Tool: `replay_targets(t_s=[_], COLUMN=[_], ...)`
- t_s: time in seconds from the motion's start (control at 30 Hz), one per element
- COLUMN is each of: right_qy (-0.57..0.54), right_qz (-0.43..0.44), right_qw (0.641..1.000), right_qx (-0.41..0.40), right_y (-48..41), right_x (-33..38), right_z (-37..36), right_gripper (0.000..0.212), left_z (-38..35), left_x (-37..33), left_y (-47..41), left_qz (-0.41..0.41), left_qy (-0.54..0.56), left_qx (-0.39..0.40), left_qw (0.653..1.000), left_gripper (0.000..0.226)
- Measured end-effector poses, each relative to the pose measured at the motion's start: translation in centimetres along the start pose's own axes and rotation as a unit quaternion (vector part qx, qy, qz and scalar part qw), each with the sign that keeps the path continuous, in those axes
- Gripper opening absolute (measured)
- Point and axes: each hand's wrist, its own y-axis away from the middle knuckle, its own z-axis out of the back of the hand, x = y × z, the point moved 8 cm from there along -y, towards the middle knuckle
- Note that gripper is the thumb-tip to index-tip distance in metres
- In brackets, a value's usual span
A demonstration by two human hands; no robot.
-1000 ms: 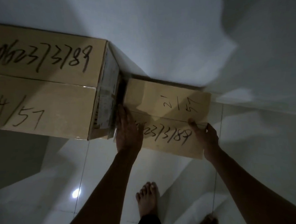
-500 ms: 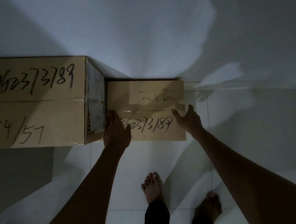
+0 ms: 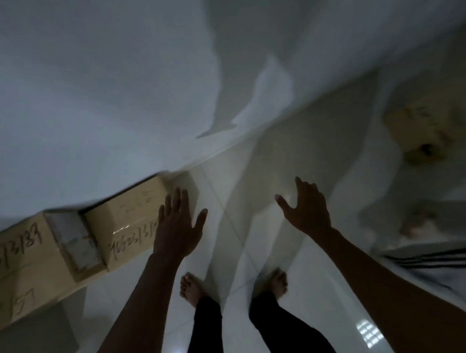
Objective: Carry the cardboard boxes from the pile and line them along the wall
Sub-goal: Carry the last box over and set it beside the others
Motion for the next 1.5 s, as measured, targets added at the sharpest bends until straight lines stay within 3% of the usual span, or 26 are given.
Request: replay_targets(t_s=[0.2, 0.37, 0.5, 0.63, 0.77, 0.97, 1.3, 1.5], right_qy=[-0.061, -0.143, -0.181, -0.197, -0.208, -0.231, -0.293, -0.36], right_qz=[-0.094, -0.189, -0.246, -0.294, -0.317, -0.336, -0.376, -0.4], right_qw=[0.991, 0.968, 0.947, 0.929, 0.913, 0.896, 0.866, 0.83], right_qx=[-0.067, -0.087, -0.095, -0.112, -0.15, -0.177, -0.153, -0.142], right_y=[8.9, 12.0, 12.3, 10.3, 6.7, 1.8, -15.2, -27.6], right_x=[-12.0, -18.3, -22.7, -26.6, -30.6, -36.1, -53.5, -64.7], right_z=[17.5, 23.1, 26.0, 29.5, 34.1, 39.4, 43.1, 40.3], right_gripper=[0.086, 0.086, 0.084, 0.084, 0.086, 0.087, 0.091, 0.091], left_z=[4.9, 5.5, 5.1, 4.2, 3.6, 1.6, -9.6, -20.4], left_x=[-26.0, -39.7, -45.8, -50.7, -58.0, -68.1, -84.7, -91.2], left_y=[5.8, 8.1, 6.7, 3.1, -1.1, -5.6, -20.0, -31.6], left_qz=[-0.113, -0.213, -0.247, -0.271, -0.313, -0.351, -0.296, -0.265], left_qy=[-0.023, -0.085, -0.129, -0.162, -0.189, -0.232, -0.229, -0.219], left_qx=[0.031, 0.087, 0.116, 0.149, 0.144, 0.163, 0.195, 0.19], left_qw=[0.993, 0.97, 0.953, 0.937, 0.92, 0.893, 0.906, 0.92], left_gripper=[0.082, 0.077, 0.078, 0.094, 0.076, 0.075, 0.076, 0.077])
